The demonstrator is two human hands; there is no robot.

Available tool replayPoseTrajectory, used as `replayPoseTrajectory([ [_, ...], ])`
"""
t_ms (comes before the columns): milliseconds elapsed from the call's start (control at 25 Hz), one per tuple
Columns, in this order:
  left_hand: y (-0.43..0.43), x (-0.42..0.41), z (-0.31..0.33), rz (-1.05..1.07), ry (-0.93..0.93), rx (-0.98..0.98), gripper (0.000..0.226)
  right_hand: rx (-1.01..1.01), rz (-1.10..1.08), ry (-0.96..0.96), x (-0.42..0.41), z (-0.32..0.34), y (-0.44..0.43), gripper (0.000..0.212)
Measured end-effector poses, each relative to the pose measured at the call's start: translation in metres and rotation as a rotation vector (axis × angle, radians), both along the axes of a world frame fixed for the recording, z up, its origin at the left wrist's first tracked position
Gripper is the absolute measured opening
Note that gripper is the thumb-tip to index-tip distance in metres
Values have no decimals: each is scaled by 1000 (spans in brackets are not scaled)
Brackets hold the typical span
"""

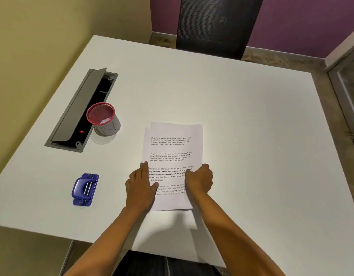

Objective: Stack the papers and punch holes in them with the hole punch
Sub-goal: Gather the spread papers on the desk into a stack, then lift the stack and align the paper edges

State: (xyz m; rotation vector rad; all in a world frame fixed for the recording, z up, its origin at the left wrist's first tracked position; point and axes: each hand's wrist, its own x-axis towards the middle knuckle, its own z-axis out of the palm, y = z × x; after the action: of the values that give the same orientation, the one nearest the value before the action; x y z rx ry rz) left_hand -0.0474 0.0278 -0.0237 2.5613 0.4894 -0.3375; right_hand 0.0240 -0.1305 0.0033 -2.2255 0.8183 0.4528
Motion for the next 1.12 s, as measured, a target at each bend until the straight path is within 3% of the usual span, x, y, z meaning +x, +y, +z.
replayPoseTrajectory([
  [240, 2, -1, -1, 7, -9, -36, 81, 286, -21, -124, -5, -5, -20, 33],
  [440, 2, -5, -1, 109, -100, -291, 78, 230, 131, -223, -15, 2, -42, 40],
  [680, -8, 3, 17, 295, -299, -582, 67, 202, 285, -473, -16, 49, -65, 25],
  [920, -10, 43, 72, 570, -242, -1186, 48, 332, 411, -552, -11, 110, -88, 22],
  [1120, 1, 55, 108, 310, -359, -1021, 33, 320, 297, -632, -6, 114, -97, 10],
])
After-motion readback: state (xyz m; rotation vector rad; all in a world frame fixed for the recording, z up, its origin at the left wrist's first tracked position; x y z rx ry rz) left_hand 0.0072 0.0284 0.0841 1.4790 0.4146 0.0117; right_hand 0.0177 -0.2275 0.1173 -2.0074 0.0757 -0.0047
